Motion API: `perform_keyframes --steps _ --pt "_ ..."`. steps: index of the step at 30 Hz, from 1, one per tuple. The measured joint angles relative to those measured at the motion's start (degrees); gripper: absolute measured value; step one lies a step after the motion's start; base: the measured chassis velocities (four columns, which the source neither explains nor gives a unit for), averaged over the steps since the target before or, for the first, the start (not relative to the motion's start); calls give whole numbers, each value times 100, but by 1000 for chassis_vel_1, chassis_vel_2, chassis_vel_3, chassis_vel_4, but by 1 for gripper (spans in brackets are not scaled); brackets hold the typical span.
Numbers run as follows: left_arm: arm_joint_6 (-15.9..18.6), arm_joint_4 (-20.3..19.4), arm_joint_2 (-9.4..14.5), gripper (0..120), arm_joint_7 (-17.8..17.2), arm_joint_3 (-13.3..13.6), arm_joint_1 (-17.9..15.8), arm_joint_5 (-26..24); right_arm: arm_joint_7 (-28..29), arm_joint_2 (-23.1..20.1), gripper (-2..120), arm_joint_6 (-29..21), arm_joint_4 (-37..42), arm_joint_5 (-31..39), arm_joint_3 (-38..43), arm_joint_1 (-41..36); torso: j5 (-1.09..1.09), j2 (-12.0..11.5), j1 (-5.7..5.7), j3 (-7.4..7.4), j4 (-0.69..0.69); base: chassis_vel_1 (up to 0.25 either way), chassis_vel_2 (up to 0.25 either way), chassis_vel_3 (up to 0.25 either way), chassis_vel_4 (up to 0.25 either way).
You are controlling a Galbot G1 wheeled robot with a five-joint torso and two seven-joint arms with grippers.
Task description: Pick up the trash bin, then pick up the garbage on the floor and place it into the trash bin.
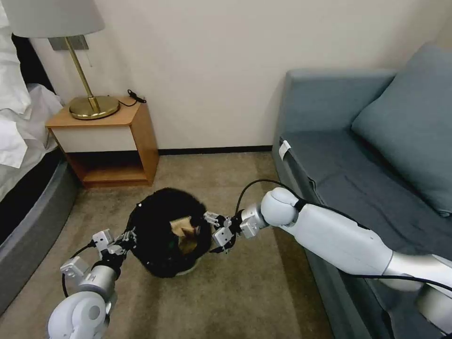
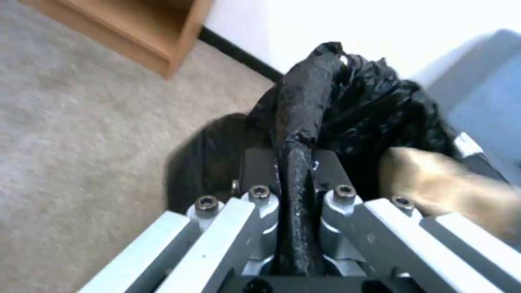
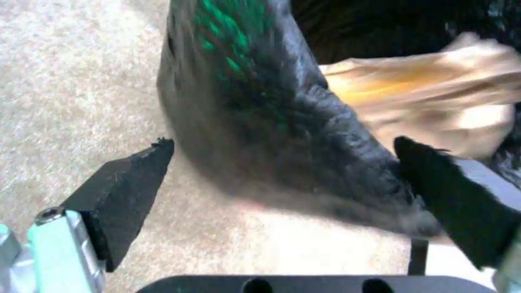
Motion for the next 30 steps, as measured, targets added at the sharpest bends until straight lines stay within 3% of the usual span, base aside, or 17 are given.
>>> perform_keyframes --steps 16,27,30 --pt "12 97 2 4 -9 33 -45 66 705 -79 100 90 425 239 412 -367 -5 0 0 0 0 0 0 0 0" --pt "8 221 -9 4 -70 41 -137 53 2143 -428 100 -16 1239 1294 1197 -985 -4 0 0 0 -1 0 0 0 0" --pt "21 233 -9 4 -76 47 -143 54 2299 -505 100 -36 1351 1435 1323 -1087 -4 0 0 0 -2 0 0 0 0"
